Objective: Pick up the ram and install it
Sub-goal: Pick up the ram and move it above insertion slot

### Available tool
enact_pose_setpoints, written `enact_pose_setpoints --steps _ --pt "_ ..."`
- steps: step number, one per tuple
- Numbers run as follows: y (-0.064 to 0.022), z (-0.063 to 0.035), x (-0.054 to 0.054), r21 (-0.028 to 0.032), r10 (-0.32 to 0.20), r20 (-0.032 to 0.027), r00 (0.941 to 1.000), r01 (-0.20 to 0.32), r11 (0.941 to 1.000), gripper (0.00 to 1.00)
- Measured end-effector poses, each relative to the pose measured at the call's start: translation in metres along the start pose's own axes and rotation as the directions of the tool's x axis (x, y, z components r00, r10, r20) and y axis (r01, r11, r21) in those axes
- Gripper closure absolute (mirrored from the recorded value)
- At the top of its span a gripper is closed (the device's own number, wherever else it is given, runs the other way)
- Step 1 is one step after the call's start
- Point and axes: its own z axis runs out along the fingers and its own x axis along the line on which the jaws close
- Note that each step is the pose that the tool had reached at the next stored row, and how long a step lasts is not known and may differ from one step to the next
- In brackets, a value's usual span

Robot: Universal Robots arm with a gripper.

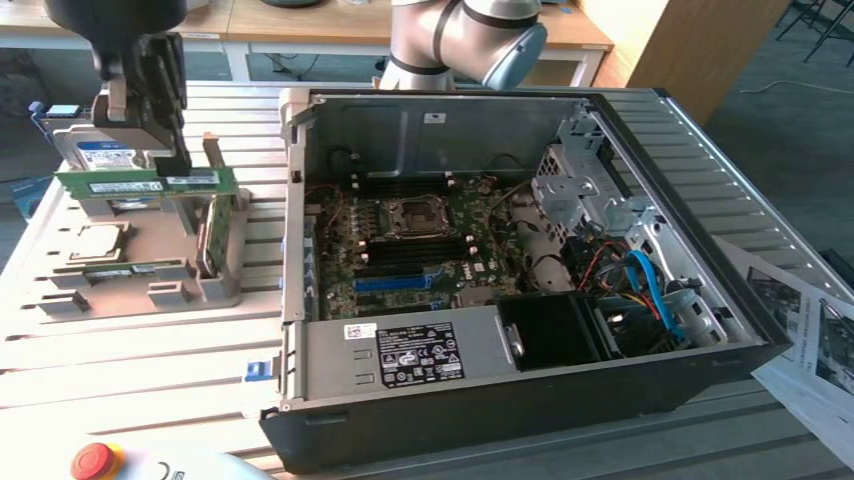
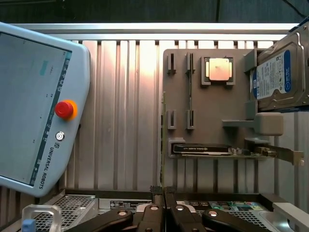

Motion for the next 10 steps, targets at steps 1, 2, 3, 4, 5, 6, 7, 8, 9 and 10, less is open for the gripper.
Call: enact_pose_setpoints --steps 1,2,3,4,5,6,7,8,9,10 --pt "-0.0021 -0.0001 0.000 -0.0001 0.000 0.0000 1.0000 0.000 1.0000 0.88" --pt "-0.0042 -0.0002 0.000 -0.0001 0.000 -0.0001 1.0000 0.000 1.0000 0.88" --pt "-0.0063 -0.0003 0.001 -0.0001 0.000 -0.0001 1.0000 0.000 1.0000 0.88" --pt "-0.0085 -0.0003 0.001 -0.0001 0.000 -0.0001 1.0000 0.000 1.0000 0.88" --pt "-0.0106 -0.0004 0.001 -0.0001 0.000 0.0000 1.0000 0.000 1.0000 0.88" --pt "-0.0130 -0.0005 0.001 -0.0001 0.000 -0.0001 1.0000 0.000 1.0000 0.88" --pt "-0.0152 -0.0005 0.002 -0.0001 0.000 -0.0001 1.0000 0.000 1.0000 0.88" --pt "-0.0174 -0.0006 0.002 -0.0001 0.000 -0.0001 1.0000 0.000 1.0000 0.88" --pt "-0.0197 -0.0006 0.002 -0.0001 0.000 0.0000 1.0000 0.000 1.0000 0.88" --pt "-0.0220 -0.0007 0.003 -0.0001 0.000 0.0000 1.0000 0.000 1.0000 0.88"
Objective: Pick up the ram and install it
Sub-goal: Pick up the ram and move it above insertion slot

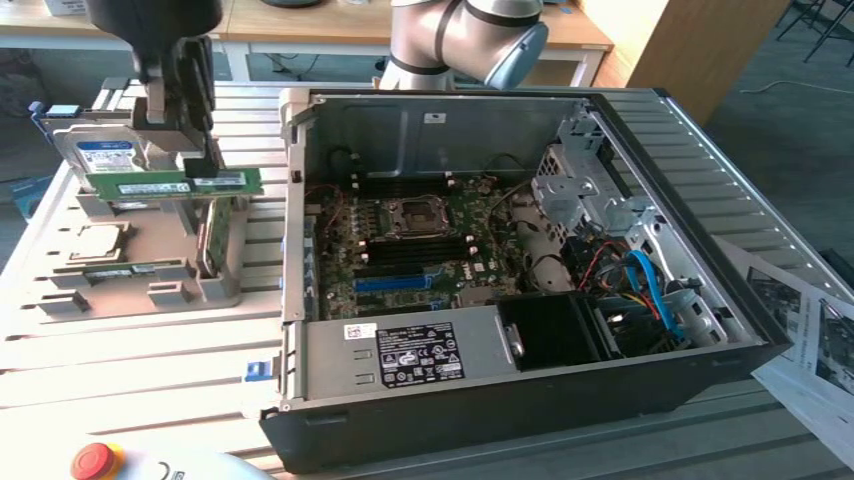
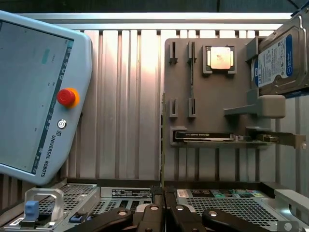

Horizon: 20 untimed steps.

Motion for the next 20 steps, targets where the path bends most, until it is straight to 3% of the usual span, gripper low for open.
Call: enact_pose_setpoints --steps 20 --pt "-0.0430 -0.0012 0.006 0.0000 0.000 0.0000 1.0000 0.000 1.0000 0.88"
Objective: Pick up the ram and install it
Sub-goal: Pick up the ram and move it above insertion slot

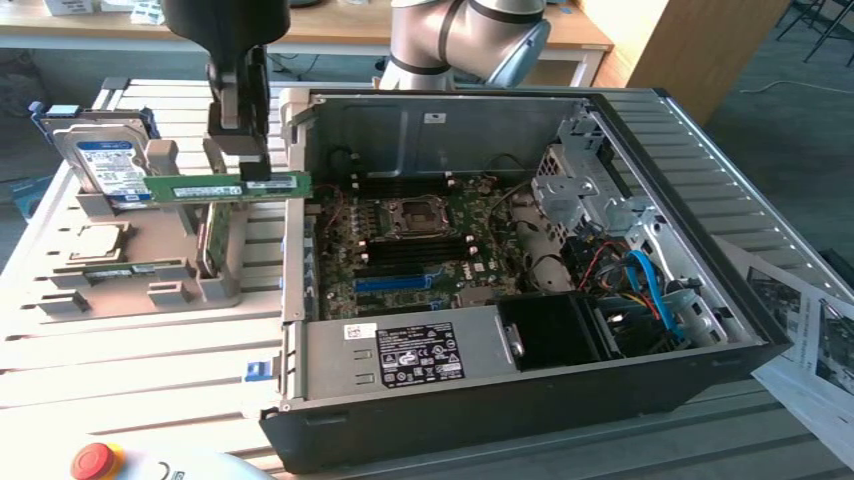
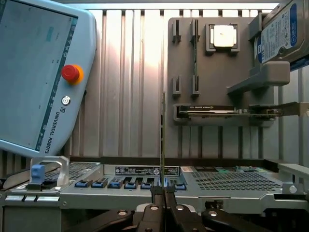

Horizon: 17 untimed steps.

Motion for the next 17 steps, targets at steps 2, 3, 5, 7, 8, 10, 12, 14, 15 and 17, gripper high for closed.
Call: enact_pose_setpoints --steps 2,3,5,7,8,10,12,14,15,17 --pt "-0.0041 -0.0001 0.001 0.0000 0.000 0.0000 1.0000 0.000 1.0000 0.88" --pt "-0.0061 -0.0002 0.001 0.0000 0.000 -0.0001 1.0000 0.000 1.0000 0.88" --pt "-0.0101 -0.0003 0.001 0.0000 0.000 -0.0001 1.0000 0.000 1.0000 0.88" --pt "-0.0141 -0.0004 0.002 0.0000 0.000 -0.0001 1.0000 0.000 1.0000 0.88" --pt "-0.0163 -0.0005 0.002 0.0000 0.000 -0.0001 1.0000 0.000 1.0000 0.88" --pt "-0.0203 -0.0006 0.003 0.0000 0.000 -0.0001 1.0000 0.000 1.0000 0.88" --pt "-0.0244 -0.0008 0.003 -0.0001 0.000 -0.0001 1.0000 0.000 1.0000 0.88" --pt "-0.0287 -0.0008 0.004 0.0000 0.000 -0.0001 1.0000 0.000 1.0000 0.88" --pt "-0.0310 -0.0009 0.004 0.0000 0.000 -0.0001 1.0000 0.000 1.0000 0.88" --pt "-0.0353 -0.0010 0.004 0.0000 0.000 -0.0001 1.0000 0.000 1.0000 0.88"
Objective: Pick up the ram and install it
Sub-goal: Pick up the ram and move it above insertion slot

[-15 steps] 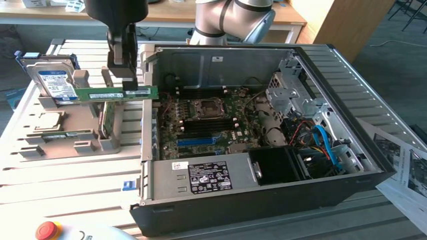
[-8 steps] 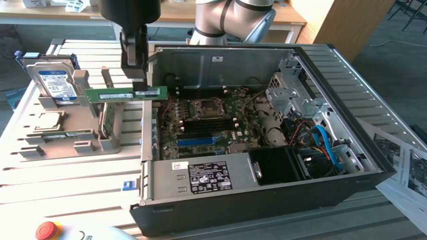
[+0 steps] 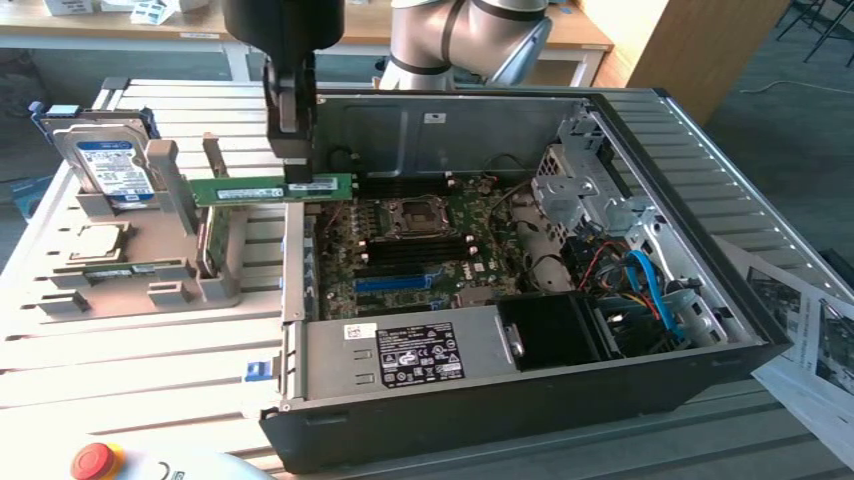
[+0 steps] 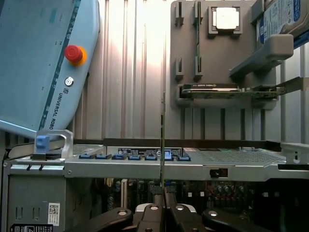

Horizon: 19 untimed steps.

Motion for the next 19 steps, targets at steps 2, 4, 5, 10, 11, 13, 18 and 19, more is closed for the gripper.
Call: enact_pose_setpoints --steps 2,4,5,10,11,13,18,19 --pt "-0.0043 -0.0001 0.000 0.0000 0.000 0.0000 1.0000 0.000 1.0000 0.88" --pt "-0.0087 -0.0002 0.001 0.0000 0.000 0.0000 1.0000 0.000 1.0000 0.88" --pt "-0.0109 -0.0004 0.001 0.0000 0.000 -0.0001 1.0000 0.000 1.0000 0.88" --pt "-0.0216 -0.0006 0.002 0.0001 0.000 0.0000 1.0000 0.000 1.0000 0.88" --pt "-0.0240 -0.0007 0.002 0.0000 0.000 0.0000 1.0000 0.000 1.0000 0.88" --pt "-0.0285 -0.0008 0.003 0.0000 -0.001 0.0000 1.0000 0.001 1.0000 0.88" --pt "-0.0395 -0.0012 0.004 0.0000 -0.001 0.0000 1.0000 0.001 1.0000 0.88" --pt "-0.0416 -0.0012 0.004 0.0000 -0.001 0.0000 1.0000 0.001 1.0000 0.88"
